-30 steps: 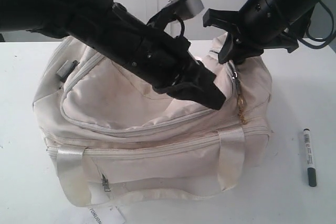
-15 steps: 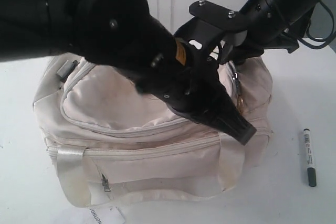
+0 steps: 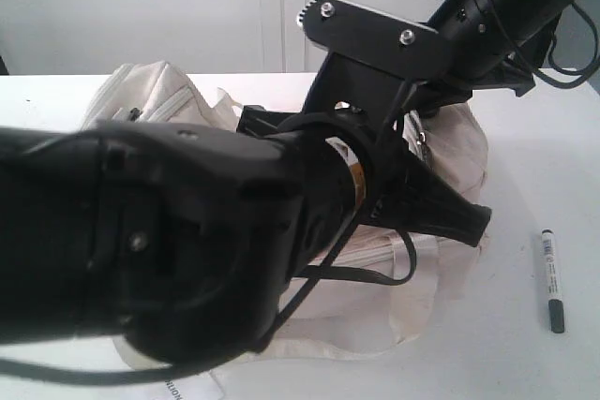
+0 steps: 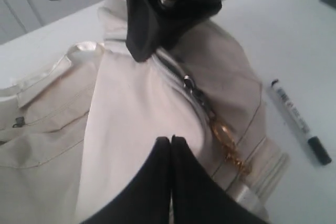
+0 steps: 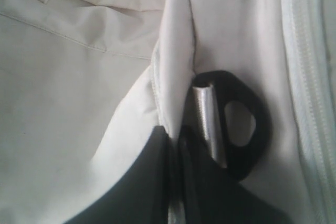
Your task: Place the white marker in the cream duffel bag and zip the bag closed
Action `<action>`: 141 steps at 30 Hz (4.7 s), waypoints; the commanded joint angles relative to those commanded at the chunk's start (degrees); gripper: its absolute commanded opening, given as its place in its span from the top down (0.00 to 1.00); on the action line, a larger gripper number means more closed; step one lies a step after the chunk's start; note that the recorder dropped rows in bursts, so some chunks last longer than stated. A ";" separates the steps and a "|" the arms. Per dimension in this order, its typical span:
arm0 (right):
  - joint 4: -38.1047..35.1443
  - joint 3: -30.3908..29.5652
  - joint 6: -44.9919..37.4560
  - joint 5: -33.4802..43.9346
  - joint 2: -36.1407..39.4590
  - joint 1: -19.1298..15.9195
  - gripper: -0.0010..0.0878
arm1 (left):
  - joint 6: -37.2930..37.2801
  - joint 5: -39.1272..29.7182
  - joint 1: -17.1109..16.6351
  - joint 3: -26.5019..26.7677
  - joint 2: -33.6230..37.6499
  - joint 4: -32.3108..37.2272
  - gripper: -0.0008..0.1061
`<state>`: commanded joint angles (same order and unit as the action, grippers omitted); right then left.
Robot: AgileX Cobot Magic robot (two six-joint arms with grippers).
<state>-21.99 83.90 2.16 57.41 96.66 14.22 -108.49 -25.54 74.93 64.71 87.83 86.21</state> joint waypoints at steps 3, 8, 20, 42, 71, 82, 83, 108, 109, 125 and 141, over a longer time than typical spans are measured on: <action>-0.01 0.00 0.00 0.10 0.00 0.00 0.99 | -6.03 2.29 0.00 -3.02 -1.23 4.06 0.99; -0.01 0.00 0.00 -0.36 0.00 0.00 0.99 | -12.56 8.93 0.00 -3.94 1.97 11.12 0.99; 0.10 0.00 -0.19 0.12 0.00 0.00 0.99 | -12.56 7.12 0.00 -1.30 7.08 7.42 0.57; 0.10 0.00 -0.46 0.13 0.00 0.00 0.99 | -12.56 12.41 -4.77 4.34 13.68 0.66 0.55; 1.27 0.00 -0.59 -0.74 0.00 0.00 0.99 | -10.56 24.25 -7.51 8.02 14.46 -0.32 0.99; 1.27 0.00 -1.07 -0.87 0.00 0.00 0.99 | -7.51 38.09 -7.51 8.02 14.46 6.95 0.99; 1.27 0.00 -1.07 -0.87 0.00 0.00 0.99 | -7.51 38.77 -7.51 8.02 14.46 7.87 0.99; 1.27 0.00 -2.58 -1.18 0.00 0.00 0.99 | -0.89 52.98 -11.81 6.35 14.09 13.74 0.99; 1.27 0.00 -2.58 -1.18 0.00 0.00 0.99 | -0.89 52.98 -12.00 5.97 14.09 13.74 0.99; 1.27 0.00 -2.16 -1.34 0.00 0.00 0.99 | -2.66 43.71 -12.55 4.98 9.08 13.74 0.99; 1.27 0.00 -2.16 -1.93 0.00 0.00 0.99 | -11.09 47.92 -14.81 4.98 8.15 13.74 0.99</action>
<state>-20.72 83.90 0.00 55.49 96.66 14.22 -119.57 22.39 60.12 69.69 95.98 99.95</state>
